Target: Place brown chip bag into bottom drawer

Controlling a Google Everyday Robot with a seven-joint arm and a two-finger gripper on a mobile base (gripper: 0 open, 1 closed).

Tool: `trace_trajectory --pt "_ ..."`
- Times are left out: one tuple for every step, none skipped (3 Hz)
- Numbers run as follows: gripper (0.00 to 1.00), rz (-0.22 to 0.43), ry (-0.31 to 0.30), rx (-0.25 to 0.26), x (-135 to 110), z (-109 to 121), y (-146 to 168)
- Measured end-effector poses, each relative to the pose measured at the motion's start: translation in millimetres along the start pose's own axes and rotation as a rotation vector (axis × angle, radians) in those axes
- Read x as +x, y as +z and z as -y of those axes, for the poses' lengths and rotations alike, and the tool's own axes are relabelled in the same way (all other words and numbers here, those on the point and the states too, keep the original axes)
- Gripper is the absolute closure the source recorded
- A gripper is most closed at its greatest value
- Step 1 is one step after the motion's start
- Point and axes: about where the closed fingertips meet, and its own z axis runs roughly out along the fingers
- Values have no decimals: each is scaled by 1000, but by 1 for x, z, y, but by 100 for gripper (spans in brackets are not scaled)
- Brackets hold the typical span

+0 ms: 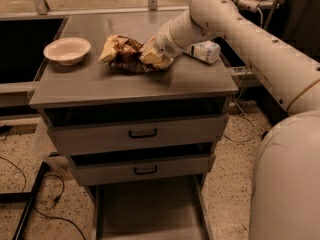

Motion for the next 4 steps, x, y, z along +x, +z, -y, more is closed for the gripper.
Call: trace_trajectory --pt "100 15 1 -1 -2 -3 -2" --pt "100 50 -4 0 -9 -7 -11" --pt "100 85 -24 24 -21 -11 -37" --pt "100 104 -64 75 -34 -20 -80"
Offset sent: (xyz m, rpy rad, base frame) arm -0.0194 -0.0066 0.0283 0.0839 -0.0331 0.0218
